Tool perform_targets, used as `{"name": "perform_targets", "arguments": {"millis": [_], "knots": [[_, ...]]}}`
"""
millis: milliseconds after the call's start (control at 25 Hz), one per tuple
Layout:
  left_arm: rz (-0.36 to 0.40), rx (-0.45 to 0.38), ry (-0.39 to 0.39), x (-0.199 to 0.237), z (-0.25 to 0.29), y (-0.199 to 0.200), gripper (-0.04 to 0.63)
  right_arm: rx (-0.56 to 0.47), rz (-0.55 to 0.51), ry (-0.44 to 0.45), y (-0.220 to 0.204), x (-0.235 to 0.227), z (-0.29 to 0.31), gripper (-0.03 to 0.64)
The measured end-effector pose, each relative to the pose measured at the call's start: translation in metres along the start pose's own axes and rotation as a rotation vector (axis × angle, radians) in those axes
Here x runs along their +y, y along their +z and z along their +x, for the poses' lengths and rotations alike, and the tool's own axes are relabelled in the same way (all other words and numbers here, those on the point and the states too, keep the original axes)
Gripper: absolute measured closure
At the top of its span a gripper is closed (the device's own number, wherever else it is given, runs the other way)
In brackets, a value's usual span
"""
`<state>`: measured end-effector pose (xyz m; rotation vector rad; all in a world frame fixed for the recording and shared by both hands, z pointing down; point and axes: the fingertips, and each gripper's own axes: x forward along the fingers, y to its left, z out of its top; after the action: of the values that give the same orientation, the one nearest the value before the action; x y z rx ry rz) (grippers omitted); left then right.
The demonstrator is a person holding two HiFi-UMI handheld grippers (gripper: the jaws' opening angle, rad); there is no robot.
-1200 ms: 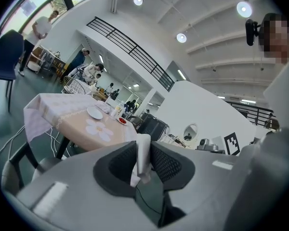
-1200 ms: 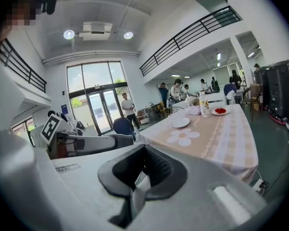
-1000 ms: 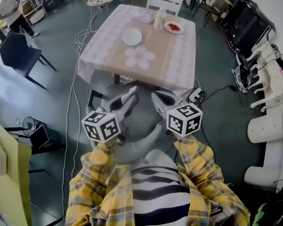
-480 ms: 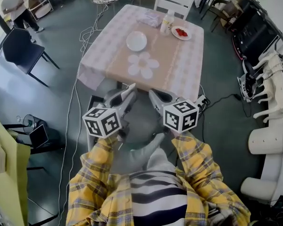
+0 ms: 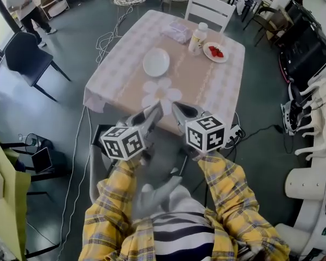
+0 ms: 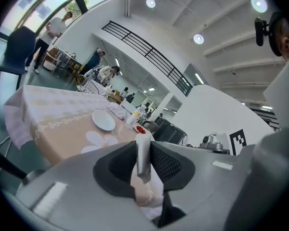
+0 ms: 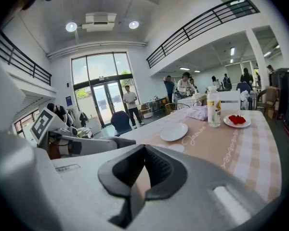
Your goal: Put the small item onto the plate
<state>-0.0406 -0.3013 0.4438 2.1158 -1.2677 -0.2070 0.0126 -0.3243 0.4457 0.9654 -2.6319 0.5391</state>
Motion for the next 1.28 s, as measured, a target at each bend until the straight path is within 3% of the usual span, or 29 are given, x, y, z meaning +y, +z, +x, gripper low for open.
{"name": "perform_targets", "arguments": {"millis": [480,960,1280], "knots": [[0.001,-0.01,0.111,0.042,0.072,0.029,0.514,0.027,-0.019,0.076,0.026,-0.06,0.056,0.62],[0.007,0.005,0.155,0.068,0.119,0.047,0.514,0.052,-0.055,0.105,0.041,-0.089,0.101,0.62],[-0.085,-0.033,0.206,0.104,0.137,0.059,0.514,0.055,-0.056,0.111,0.046,-0.102,0.133,0.62]]}}
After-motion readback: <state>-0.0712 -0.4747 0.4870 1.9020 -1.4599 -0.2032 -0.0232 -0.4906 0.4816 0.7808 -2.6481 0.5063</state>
